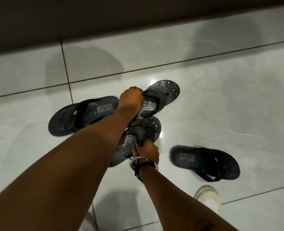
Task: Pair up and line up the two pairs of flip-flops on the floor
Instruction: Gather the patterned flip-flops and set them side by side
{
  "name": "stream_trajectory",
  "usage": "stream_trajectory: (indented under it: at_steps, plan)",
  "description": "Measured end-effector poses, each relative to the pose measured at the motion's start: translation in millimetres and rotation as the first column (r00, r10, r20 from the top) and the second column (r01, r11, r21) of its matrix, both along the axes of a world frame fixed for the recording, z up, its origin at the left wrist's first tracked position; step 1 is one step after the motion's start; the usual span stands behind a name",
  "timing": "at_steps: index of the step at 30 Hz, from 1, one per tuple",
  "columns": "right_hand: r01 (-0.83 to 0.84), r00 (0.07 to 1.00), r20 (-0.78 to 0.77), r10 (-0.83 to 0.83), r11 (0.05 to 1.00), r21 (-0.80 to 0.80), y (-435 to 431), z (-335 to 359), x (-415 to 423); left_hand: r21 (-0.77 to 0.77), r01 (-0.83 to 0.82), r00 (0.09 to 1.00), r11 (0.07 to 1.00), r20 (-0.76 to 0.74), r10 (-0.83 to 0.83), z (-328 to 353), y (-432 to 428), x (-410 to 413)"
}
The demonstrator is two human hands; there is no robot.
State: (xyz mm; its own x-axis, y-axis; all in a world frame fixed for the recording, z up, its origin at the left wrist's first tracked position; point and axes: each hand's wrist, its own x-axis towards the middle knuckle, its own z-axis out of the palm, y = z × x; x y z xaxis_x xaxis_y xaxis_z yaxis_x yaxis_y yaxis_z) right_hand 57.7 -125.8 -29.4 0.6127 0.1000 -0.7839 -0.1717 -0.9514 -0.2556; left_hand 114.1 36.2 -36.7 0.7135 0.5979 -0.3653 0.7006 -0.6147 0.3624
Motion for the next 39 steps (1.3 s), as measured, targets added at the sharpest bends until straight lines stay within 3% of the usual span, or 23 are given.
stream_trajectory:
  at_steps: [4, 11, 22, 32, 39]
  plan:
    - [-0.104, 0.993, 0.047, 0.105, 0.994, -0.031, -15, 15, 26, -0.019, -0.062, 0.998, 0.998, 0.012, 0.063, 16, -3, -8]
    - [-0.260, 0.953, 0.155, 0.261, 0.965, -0.029, -30, 60, 112, -0.111, -0.308, 0.947, 0.945, 0.060, 0.315, 50, -19, -17]
    - [-0.399, 0.829, 0.389, 0.401, 0.912, -0.090, -79, 64, 313, -0.309, -0.523, 0.802, 0.794, 0.137, 0.582, 55, -91, 81]
    - [-0.512, 0.787, 0.370, 0.493, 0.857, -0.052, -100, 21, 419, -0.386, -0.598, 0.730, 0.702, 0.099, 0.676, 14, -168, 170]
    - [-0.510, 0.808, 0.336, 0.484, 0.860, -0.012, -105, 9, 437, -0.400, -0.678, 0.651, 0.617, 0.063, 0.756, 5, -187, 193]
